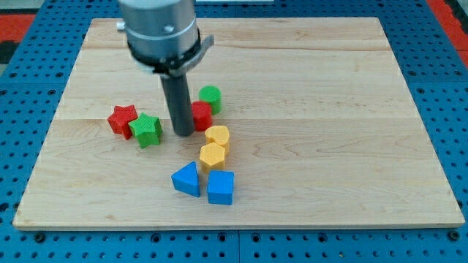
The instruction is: Move the red star and the green star towards the center of the board
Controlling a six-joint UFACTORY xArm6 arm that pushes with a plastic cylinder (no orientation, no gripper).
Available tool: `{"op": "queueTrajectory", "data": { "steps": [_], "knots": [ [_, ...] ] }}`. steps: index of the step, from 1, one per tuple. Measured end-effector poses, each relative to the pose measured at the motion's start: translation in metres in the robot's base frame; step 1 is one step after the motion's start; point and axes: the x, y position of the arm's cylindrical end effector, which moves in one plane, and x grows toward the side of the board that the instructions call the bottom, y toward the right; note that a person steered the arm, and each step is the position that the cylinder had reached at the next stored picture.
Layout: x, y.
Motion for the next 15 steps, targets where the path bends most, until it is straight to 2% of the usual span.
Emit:
{"op": "queueTrajectory", "data": {
  "steps": [1,2,3,5,6,7,8,9,10,11,12,13,15],
  "knots": [
    [-0.020,0.033],
    [-0.010,0.016],
    [0.013,-0.024],
    [0.076,-0.066],
    [0.053,-0.079],
    [0.029,-0.026],
    [-0.007,-0.017],
    [-0.003,-0.083],
    [0.042,-0.081],
    [0.067,-0.148],
    [0.059,-0.226],
    [0.017,-0.208],
    [-0.005,-0.110]
  ]
}}
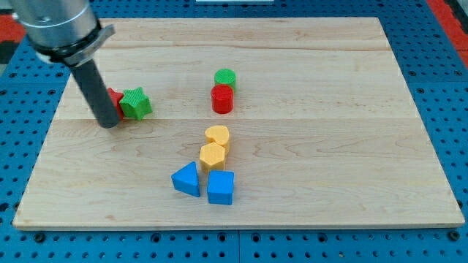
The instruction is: Move the red star and the green star towards the center of the board
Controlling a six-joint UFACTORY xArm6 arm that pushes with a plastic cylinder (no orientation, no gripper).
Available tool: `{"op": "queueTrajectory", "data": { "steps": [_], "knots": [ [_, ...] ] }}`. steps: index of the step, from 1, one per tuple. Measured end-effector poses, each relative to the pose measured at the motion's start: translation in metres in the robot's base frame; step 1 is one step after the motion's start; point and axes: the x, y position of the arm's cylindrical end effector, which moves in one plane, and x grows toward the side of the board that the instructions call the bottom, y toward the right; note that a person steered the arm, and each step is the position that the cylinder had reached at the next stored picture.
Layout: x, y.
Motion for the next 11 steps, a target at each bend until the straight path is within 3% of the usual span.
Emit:
{"op": "queueTrajectory", "data": {
  "steps": [2,3,5,6,7,9,10,11],
  "knots": [
    [0.013,-0.102],
    [-0.030,-0.045],
    [-0.013,0.098],
    [-0.028,0.126],
    [-0.036,0.131],
    [-0.009,0.027],
    [-0.061,0.022],
    [-0.058,0.085]
  ]
}}
